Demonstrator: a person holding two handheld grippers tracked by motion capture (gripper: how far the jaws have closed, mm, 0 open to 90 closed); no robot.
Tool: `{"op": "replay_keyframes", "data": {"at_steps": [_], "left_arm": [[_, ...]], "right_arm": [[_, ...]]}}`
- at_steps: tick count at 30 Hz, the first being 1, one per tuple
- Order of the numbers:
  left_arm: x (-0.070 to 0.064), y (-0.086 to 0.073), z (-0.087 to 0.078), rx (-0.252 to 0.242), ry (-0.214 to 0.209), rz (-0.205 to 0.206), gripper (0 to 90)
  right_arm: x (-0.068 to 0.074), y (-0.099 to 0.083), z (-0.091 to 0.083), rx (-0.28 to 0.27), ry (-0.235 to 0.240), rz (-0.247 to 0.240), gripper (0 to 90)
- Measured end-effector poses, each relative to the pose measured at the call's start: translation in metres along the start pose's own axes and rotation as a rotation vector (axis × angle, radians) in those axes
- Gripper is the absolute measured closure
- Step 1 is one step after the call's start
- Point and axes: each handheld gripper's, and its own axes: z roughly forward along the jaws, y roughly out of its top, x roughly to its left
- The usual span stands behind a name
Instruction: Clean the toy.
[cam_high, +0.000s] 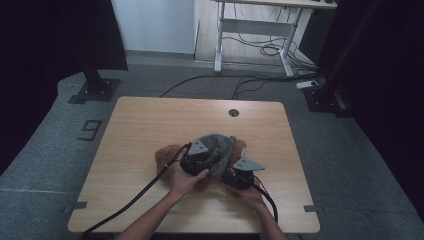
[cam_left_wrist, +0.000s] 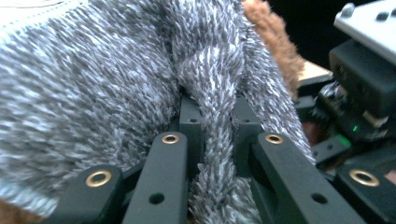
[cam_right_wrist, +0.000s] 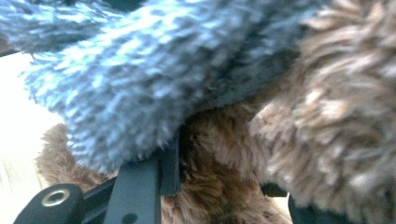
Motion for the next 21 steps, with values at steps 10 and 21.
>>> {"op": "replay_keyframes", "data": {"at_steps": [10, 21], "left_arm": [[0.045, -0.021, -0.048, -0.009, 0.107, -0.052, 78.9], [0.084, -0.058, -0.103, -0.068, 0.156, -0.165, 78.8]], "right_arm": [[-0.003, -0.001, -0.001, -0.004, 0.027, 0.014, 58.9], [-0.003, -0.002, -0.001, -0.005, 0.036, 0.022, 58.8]]}}
